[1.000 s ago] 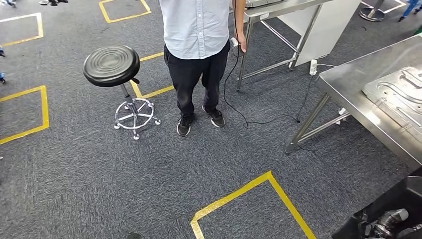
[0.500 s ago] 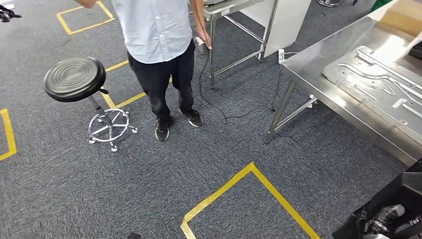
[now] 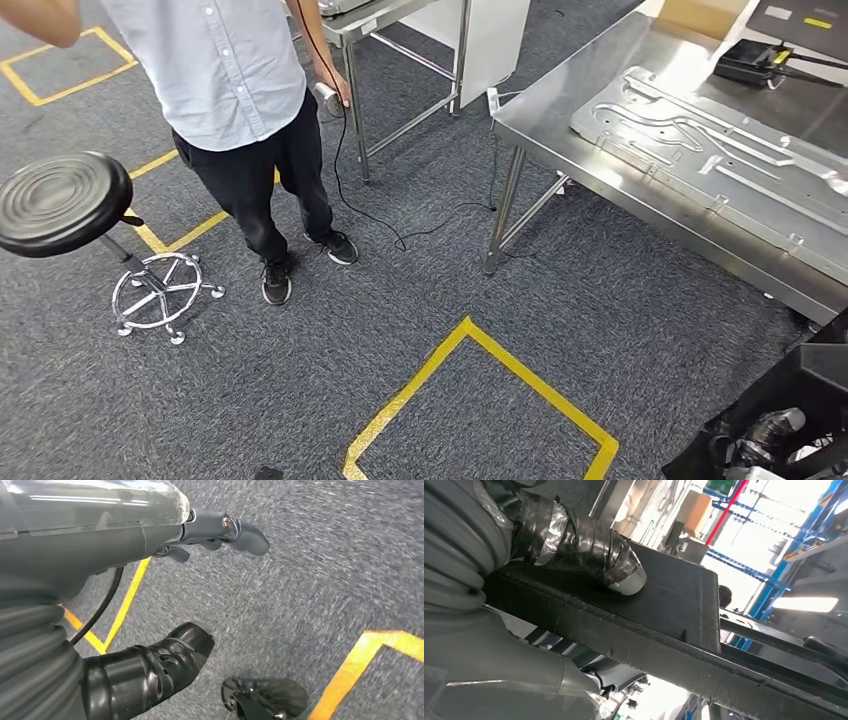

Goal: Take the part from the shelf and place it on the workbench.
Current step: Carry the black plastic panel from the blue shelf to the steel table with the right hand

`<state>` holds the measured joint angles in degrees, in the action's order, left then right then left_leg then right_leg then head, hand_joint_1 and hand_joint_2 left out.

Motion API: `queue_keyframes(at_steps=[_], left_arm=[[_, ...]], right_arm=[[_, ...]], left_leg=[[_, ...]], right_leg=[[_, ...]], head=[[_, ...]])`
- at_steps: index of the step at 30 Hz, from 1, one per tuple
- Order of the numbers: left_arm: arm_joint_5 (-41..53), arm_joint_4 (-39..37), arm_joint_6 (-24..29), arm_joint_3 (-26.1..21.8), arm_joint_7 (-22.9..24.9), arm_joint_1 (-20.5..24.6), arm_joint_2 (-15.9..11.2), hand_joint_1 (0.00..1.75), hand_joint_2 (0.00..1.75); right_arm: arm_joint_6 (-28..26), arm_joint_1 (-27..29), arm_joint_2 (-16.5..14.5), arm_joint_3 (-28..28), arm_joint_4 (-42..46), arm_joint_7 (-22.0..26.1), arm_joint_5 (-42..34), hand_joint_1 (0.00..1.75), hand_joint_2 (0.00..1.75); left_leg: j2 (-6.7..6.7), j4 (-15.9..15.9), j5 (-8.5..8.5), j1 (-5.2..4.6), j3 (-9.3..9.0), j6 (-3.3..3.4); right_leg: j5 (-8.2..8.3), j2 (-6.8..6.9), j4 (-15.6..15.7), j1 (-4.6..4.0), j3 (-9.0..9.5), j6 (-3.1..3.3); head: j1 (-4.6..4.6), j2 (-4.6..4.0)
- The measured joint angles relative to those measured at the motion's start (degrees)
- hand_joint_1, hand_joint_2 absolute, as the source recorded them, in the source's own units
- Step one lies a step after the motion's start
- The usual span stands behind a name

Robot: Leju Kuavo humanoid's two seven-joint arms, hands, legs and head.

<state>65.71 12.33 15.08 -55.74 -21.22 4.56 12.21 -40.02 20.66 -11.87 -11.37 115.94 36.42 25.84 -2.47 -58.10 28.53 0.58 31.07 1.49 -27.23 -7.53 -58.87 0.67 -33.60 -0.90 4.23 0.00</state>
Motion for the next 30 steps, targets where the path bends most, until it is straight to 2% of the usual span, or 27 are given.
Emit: queue_keyframes(at_steps=[1, 2, 4, 5, 6, 7, 8, 10, 11, 12, 13, 15, 17, 19, 20, 21, 22, 23, 24, 26, 28, 30], left_arm=[[-0.2, 0.0, -0.1, 0.0, -0.2, 0.0, 0.0, 0.00, 1.75], [-0.2, 0.0, -0.2, -0.1, -0.3, 0.1, 0.0, 0.00, 1.75], [-0.3, 0.0, -0.2, -0.1, -0.4, 0.0, 0.0, 0.00, 1.75], [-0.3, 0.0, -0.3, -0.2, -0.4, -0.1, 0.0, 0.00, 1.75], [-0.4, 0.0, -0.4, -0.2, -0.4, -0.2, 0.0, 0.00, 1.75], [-0.5, 0.0, -0.5, -0.3, -0.4, -0.3, 0.0, 0.00, 1.75], [-0.8, 0.0, -0.8, -0.3, -0.4, -0.2, 0.0, 0.00, 1.75], [-1.1, 0.0, -1.1, -0.6, -0.6, -0.1, 0.0, 0.00, 1.75], [-1.3, 0.0, -1.2, -0.8, -0.7, 0.0, 0.0, 0.00, 1.75], [-1.2, 0.0, -1.2, -1.0, -0.8, 0.0, 0.0, 0.00, 1.75], [-1.2, 0.0, -1.2, -1.0, -0.9, 0.1, 0.0, 0.00, 1.75], [-1.1, 0.0, -1.2, -1.1, -1.0, 0.2, 0.0, 0.00, 1.75], [-1.0, 0.0, -1.2, -1.1, -1.2, 0.4, 0.0, 0.00, 1.75], [-1.0, 0.0, -1.2, -1.2, -1.2, 0.4, 0.0, 0.00, 1.75], [-1.0, 0.0, -1.2, -1.2, -1.2, 0.3, 0.0, 0.00, 1.75], [-1.0, 0.0, -1.2, -1.2, -1.2, 0.1, 0.0, 0.00, 1.75], [-1.0, 0.0, -1.2, -1.3, -1.2, 0.0, 0.0, 0.00, 1.75], [-1.0, 0.0, -1.2, -1.3, -1.2, -0.1, 0.0, 0.00, 1.75], [-1.0, 0.0, -1.2, -1.3, -1.2, -0.1, 0.0, 0.00, 1.75], [-1.0, 0.0, -1.2, -1.3, -1.2, 0.0, -0.1, 0.00, 1.75], [-1.0, 0.0, -1.2, -1.3, -1.2, 0.1, -0.2, 0.00, 1.75], [-1.1, 0.0, -1.3, -1.3, -1.2, 0.2, -0.2, 0.00, 1.75]], right_arm=[[0.0, 0.1, 0.1, 0.0, 0.0, 0.0, 0.0, 1.75, 1.75], [0.0, 0.0, 0.2, 0.0, 0.0, 0.0, 0.1, 1.75, 1.75], [0.0, -0.2, 0.4, 0.0, 0.0, -0.1, 0.1, 1.75, 1.75], [0.0, -0.3, 0.5, 0.0, -0.1, -0.1, 0.1, 1.75, 1.75], [0.0, -0.3, 0.5, 0.0, -0.1, -0.1, 0.1, 1.75, 1.75], [0.0, -0.2, 0.5, 0.0, -0.2, -0.1, 0.1, 1.75, 1.75], [0.0, -0.2, 0.5, 0.0, -0.2, -0.2, 0.1, 1.75, 1.75], [0.0, -0.3, 0.6, 0.0, -0.3, -0.2, 0.1, 1.75, 1.75], [0.0, -0.3, 0.6, 0.0, -0.3, -0.2, 0.1, 1.75, 1.75], [0.0, -0.3, 0.6, 0.1, -0.3, -0.2, 0.1, 1.75, 1.75], [0.0, -0.4, 0.6, 0.1, -0.3, -0.3, 0.1, 1.75, 1.75], [0.0, -0.3, 0.6, 0.1, -0.3, -0.3, 0.1, 1.75, 1.75], [-0.1, -0.3, 0.6, 0.1, -0.3, -0.3, 0.1, 1.75, 1.75], [-0.1, -0.4, 0.6, 0.2, -0.3, -0.3, 0.2, 1.75, 1.75], [-0.1, -0.4, 0.7, 0.2, -0.3, -0.3, 0.2, 1.75, 1.75], [-0.1, -0.4, 0.7, 0.3, -0.3, -0.3, 0.2, 1.75, 1.75], [-0.1, -0.4, 0.7, 0.4, -0.3, -0.3, 0.2, 1.75, 1.75], [-0.1, -0.4, 0.7, 0.4, -0.3, -0.3, 0.2, 1.75, 1.75], [-0.1, -0.4, 0.7, 0.4, -0.3, -0.3, 0.2, 1.75, 1.75], [-0.1, -0.4, 0.7, 0.4, -0.3, -0.3, 0.2, 1.75, 1.75], [-0.1, -0.5, 0.7, 0.5, -0.3, -0.3, 0.2, 1.75, 1.75], [-0.1, -0.4, 0.7, 0.5, -0.3, -0.3, 0.3, 1.75, 1.75]], left_leg=[[0.65, 0.4, -0.25, 0.15, -0.20, 0.38], [1.37, 0.8, -0.46, 0.34, -0.33, 0.71], [2.86, 1.0, -0.51, 0.40, -0.48, 1.04], [3.65, 1.0, -0.39, 0.38, -0.51, 1.06], [4.43, 1.0, -0.24, 0.37, -0.60, 1.03], [5.20, 1.0, -0.06, 0.38, -0.73, 0.94], [5.90, 1.0, 0.15, 0.40, -0.96, 0.81], [7.07, 0.9, 0.72, 0.29, -1.68, 0.29], [7.56, 0.9, 1.03, 0.15, -2.00, -0.06], [8.03, 0.9, 1.29, -0.01, -2.28, -0.41], [8.54, 1.0, 1.49, -0.16, -2.55, -0.75], [9.45, 1.1, 1.83, -0.12, -3.07, -1.38], [7.18, -1.2, 3.65, 0.12, -2.38, -1.89], [3.75, -8.1, 7.37, 0.29, 0.84, -2.08], [3.17, -12.1, 8.88, 0.29, 2.92, -2.07], [2.93, -15.0, 9.45, 0.29, 4.61, -2.03], [2.86, -15.9, 8.76, 0.28, 5.44, -1.94], [2.76, -14.5, 6.96, 0.28, 5.27, -1.77], [2.47, -11.5, 4.63, 0.28, 4.32, -1.54], [0.29, -4.3, 1.13, 0.27, 1.69, -0.83], [-1.17, -0.9, 0.29, 0.08, 0.45, -0.34], [-0.19, -0.4, 0.03, 0.07, 0.18, 0.03]], right_leg=[[-0.62, 0.95, -0.8, -0.08, -0.41, -0.32], [-1.81, 2.46, -2.8, -0.17, -1.33, -0.64], [-5.14, 5.66, -9.4, -0.07, -4.60, -1.24], [-6.40, 6.44, -12.8, 0.07, -6.39, -1.52], [-6.75, 6.87, -14.8, 0.25, -7.53, -1.75], [-6.13, 7.21, -15.0, 0.43, -7.72, -1.94], [-4.47, 7.63, -12.9, 0.59, -6.69, -2.05], [-0.67, 10.10, -4.9, 0.51, -2.49, -1.90], [0.39, 11.22, -1.8, 0.32, -0.86, -1.57], [0.71, 11.99, -0.1, 0.10, 0.02, -1.17], [0.44, 11.98, 0.2, -0.15, 0.05, -0.74], [0.48, 10.53, 0.4, -0.11, -0.01, 0.04], [0.66, 9.17, 0.7, 0.15, 0.15, 0.85], [0.69, 7.85, 0.8, 0.21, 0.27, 1.44], [0.66, 7.10, 0.7, 0.11, 0.29, 1.60], [0.60, 6.26, 0.7, 0.00, 0.33, 1.71], [0.53, 5.35, 0.6, -0.09, 0.40, 1.77], [0.44, 4.42, 0.4, -0.16, 0.49, 1.77], [0.35, 3.58, 0.3, -0.21, 0.59, 1.74], [0.16, 2.06, 0.0, -0.25, 0.60, 1.46], [0.20, 0.80, 0.0, -0.07, 0.31, 0.81], [0.36, 0.02, 0.0, 0.15, 0.06, 0.03]], head=[[0.09, 0.00], [0.16, 0.00], [0.31, 0.00], [0.29, 0.00], [0.29, 0.00], [0.28, 0.00], [0.29, 0.00], [0.30, 0.00], [0.26, 0.00], [0.22, 0.00], [0.19, 0.00], [0.16, 0.00], [0.15, 0.00], [0.14, 0.00], [0.13, 0.00], [0.14, 0.00], [0.14, 0.00], [0.14, 0.00], [0.13, 0.00], [0.18, 0.00], [0.19, 0.00], [0.14, 0.00]])
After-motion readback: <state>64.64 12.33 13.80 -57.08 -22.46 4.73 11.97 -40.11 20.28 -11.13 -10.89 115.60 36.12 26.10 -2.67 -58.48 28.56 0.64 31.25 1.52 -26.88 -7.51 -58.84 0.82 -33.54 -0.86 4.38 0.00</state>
